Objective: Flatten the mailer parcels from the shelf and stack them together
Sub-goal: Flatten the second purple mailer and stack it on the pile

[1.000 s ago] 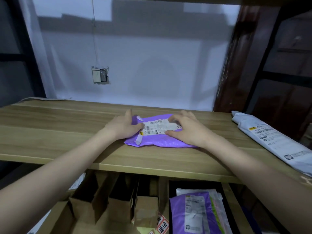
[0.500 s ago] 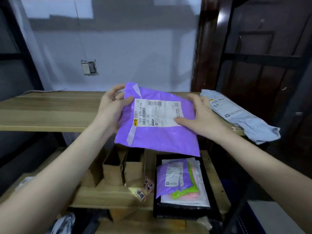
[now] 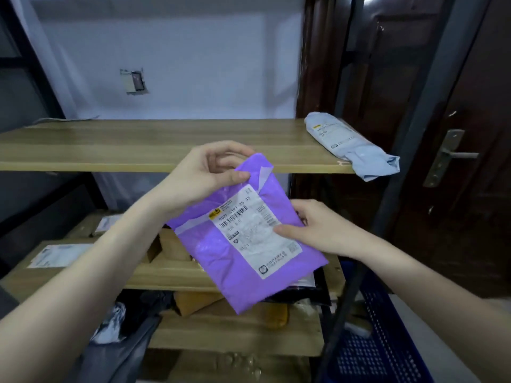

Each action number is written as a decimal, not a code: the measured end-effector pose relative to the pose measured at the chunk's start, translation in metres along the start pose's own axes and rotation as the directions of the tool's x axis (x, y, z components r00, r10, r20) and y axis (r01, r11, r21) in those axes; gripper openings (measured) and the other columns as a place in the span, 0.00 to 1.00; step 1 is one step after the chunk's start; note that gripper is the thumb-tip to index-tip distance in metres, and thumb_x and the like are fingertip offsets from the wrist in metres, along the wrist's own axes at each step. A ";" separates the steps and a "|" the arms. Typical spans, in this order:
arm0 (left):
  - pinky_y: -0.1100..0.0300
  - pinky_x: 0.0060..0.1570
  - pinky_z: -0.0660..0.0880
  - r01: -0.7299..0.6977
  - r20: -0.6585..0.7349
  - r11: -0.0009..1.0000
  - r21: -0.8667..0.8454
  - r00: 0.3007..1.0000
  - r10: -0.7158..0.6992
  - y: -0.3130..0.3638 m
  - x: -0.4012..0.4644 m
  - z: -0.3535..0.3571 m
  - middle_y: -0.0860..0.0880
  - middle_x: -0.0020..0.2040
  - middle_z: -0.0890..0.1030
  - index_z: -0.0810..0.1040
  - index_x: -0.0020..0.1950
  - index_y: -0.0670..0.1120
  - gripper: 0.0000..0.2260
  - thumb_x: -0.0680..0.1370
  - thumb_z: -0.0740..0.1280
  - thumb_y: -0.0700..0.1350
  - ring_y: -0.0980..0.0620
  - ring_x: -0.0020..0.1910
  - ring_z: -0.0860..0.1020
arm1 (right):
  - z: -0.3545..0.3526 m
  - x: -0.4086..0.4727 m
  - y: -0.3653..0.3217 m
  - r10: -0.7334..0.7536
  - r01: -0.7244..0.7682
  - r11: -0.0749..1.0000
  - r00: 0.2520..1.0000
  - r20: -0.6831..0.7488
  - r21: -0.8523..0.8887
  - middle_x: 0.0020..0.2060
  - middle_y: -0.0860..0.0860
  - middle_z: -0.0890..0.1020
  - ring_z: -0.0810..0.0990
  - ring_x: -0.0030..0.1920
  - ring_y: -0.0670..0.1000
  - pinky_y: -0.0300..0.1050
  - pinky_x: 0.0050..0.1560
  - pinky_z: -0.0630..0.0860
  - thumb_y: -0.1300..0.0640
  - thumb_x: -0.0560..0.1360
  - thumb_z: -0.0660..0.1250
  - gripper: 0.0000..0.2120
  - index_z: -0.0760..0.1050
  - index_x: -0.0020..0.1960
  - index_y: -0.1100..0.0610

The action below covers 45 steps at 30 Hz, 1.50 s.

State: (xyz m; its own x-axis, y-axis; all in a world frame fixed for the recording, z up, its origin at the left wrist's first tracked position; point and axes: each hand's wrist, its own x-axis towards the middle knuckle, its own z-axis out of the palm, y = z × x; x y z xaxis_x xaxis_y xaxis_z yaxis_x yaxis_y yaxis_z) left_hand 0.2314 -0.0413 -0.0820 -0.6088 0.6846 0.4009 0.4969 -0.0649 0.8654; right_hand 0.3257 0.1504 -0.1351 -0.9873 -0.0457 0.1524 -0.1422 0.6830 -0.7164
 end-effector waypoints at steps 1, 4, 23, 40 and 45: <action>0.67 0.46 0.76 0.038 0.012 0.999 0.016 0.999 -0.039 -0.008 -0.003 0.006 0.52 0.42 0.84 0.78 0.53 0.42 0.10 0.74 0.67 0.31 0.58 0.41 0.81 | 0.004 -0.005 0.007 0.027 -0.027 0.999 1.000 0.005 0.019 0.45 0.51 0.85 0.83 0.46 0.48 0.51 0.50 0.79 0.58 0.74 0.68 0.06 0.78 0.49 0.58; 0.65 0.50 0.76 0.163 0.074 0.977 0.134 0.982 -0.174 -0.039 -0.012 0.017 0.50 0.51 0.83 0.77 0.57 0.43 0.12 0.75 0.67 0.44 0.58 0.48 0.80 | 0.012 -0.015 0.030 0.094 -0.091 0.991 0.995 -0.029 0.097 0.44 0.50 0.84 0.82 0.44 0.47 0.49 0.48 0.77 0.61 0.74 0.67 0.03 0.79 0.47 0.58; 0.58 0.55 0.75 0.605 -0.242 0.775 -0.184 0.736 -0.632 -0.264 0.023 0.080 0.44 0.58 0.77 0.65 0.66 0.39 0.28 0.72 0.74 0.43 0.50 0.53 0.77 | 0.058 0.090 0.169 0.537 -0.373 0.781 0.810 -0.234 0.502 0.50 0.46 0.74 0.75 0.48 0.43 0.31 0.46 0.72 0.73 0.68 0.70 0.32 0.58 0.67 0.64; 0.48 0.74 0.44 0.391 -0.015 0.640 0.661 0.860 -0.510 -0.331 0.050 0.104 0.48 0.79 0.49 0.52 0.77 0.50 0.24 0.82 0.52 0.51 0.47 0.78 0.46 | 0.120 0.125 0.232 0.426 -0.385 0.823 0.905 0.005 -0.418 0.77 0.51 0.46 0.41 0.77 0.51 0.57 0.75 0.41 0.49 0.80 0.51 0.27 0.49 0.77 0.51; 0.49 0.73 0.38 0.434 0.014 0.612 0.661 0.809 -0.588 -0.347 0.043 0.112 0.49 0.79 0.43 0.47 0.77 0.54 0.22 0.83 0.45 0.51 0.49 0.77 0.40 | 0.137 0.117 0.248 0.475 -0.429 0.847 0.876 0.083 -0.314 0.77 0.48 0.41 0.38 0.76 0.47 0.56 0.74 0.40 0.46 0.81 0.43 0.24 0.45 0.77 0.47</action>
State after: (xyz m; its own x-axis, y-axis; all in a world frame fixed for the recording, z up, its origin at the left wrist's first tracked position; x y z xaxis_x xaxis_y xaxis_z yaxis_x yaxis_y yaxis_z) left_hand 0.1019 0.0923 -0.3982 -0.7760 0.6019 -0.1888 0.4490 0.7373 0.5048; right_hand 0.1649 0.2141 -0.3879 -0.9384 0.2238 -0.2632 0.3257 0.8271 -0.4580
